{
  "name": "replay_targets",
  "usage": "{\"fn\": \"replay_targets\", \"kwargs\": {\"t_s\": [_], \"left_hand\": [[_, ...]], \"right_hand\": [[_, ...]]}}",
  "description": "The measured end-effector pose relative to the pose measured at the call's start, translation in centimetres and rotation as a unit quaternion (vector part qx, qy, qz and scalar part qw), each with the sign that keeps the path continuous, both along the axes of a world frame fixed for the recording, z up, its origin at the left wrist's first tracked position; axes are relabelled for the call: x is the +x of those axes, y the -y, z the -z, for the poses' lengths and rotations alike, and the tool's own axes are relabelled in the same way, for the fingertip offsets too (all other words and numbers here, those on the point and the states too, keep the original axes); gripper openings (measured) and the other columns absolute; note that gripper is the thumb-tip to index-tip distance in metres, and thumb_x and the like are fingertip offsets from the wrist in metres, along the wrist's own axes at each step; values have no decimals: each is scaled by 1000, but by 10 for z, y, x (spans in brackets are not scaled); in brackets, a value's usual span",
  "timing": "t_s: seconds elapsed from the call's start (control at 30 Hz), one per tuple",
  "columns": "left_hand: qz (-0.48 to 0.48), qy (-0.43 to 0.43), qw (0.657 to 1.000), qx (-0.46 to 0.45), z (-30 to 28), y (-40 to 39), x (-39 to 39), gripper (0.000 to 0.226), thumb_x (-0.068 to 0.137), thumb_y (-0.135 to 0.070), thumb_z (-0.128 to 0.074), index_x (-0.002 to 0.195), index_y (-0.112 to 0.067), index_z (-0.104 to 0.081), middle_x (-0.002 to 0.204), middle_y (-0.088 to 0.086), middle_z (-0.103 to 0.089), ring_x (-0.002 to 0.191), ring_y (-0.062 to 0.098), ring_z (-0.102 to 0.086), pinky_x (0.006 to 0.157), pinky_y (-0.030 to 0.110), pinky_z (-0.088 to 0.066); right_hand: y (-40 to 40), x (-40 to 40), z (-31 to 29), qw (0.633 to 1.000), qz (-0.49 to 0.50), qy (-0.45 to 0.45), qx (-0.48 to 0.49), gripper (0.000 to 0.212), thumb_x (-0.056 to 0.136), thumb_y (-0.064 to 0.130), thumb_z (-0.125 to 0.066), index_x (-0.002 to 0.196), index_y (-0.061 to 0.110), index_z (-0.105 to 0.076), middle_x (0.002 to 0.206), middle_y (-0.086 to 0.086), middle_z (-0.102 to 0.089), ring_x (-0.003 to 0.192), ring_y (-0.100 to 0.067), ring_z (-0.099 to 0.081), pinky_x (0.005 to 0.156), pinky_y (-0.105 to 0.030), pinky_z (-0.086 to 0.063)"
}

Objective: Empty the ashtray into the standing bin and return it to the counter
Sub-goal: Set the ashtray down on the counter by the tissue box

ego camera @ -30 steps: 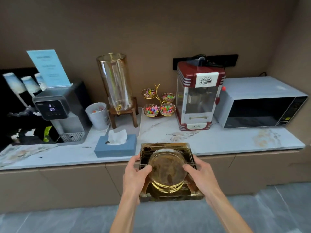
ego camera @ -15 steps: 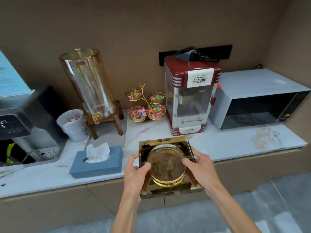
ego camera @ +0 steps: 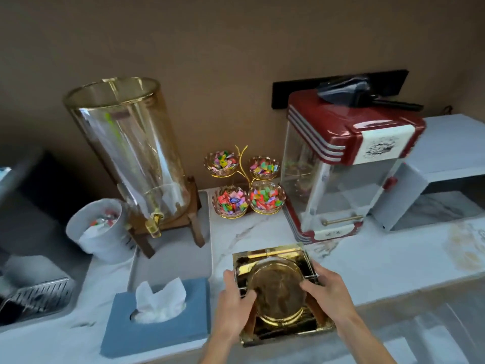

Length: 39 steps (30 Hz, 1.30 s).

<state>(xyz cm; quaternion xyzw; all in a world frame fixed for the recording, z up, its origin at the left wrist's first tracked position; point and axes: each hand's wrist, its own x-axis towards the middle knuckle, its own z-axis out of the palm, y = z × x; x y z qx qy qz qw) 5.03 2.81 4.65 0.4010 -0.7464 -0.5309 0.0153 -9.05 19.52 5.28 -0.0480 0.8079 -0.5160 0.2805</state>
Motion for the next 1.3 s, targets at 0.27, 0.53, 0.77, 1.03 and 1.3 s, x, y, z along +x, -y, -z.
{"fn": "replay_targets", "kwargs": {"t_s": [0.27,0.53,0.77,1.03,1.3], "left_hand": [[59,109,991,-40,36,45,-41,21,105,-26,-51,120,-16,-42,95,0,-62,91,13,-68,73,23,-57],[74,184,978,-58,63,66,-71,30,103,-30,-52,123,-9,-48,108,7,-61,103,21,-67,91,35,-58],[111,238,962,-79,78,77,-92,43,102,-35,-53,133,-6,-42,123,13,-66,111,28,-69,86,35,-56],[130,236,959,-85,101,81,-93,33,102,-39,-52,120,-14,-41,102,3,-59,91,20,-62,75,31,-50],[143,254,952,-91,109,83,-94,39,102,-39,-51,128,-12,-39,107,6,-60,108,29,-69,85,39,-55]], "right_hand": [[43,-44,49,991,-79,-91,65,59,81,20,-76,134,40,-61,70,8,-79,65,-8,-75,57,-13,-56],[70,-92,88,932,-234,-166,222,44,82,46,-65,114,32,-39,73,8,-65,61,-7,-67,59,-29,-61],[79,-112,102,875,-326,-237,268,36,92,44,-54,115,19,-40,64,13,-53,62,-6,-61,48,-19,-43],[82,-123,115,843,-369,-275,278,34,91,47,-52,103,24,-29,62,10,-51,55,-7,-53,45,-20,-34],[78,-121,137,848,-360,-270,280,36,86,50,-54,96,24,-31,60,9,-56,52,-2,-52,42,-20,-28]]}}
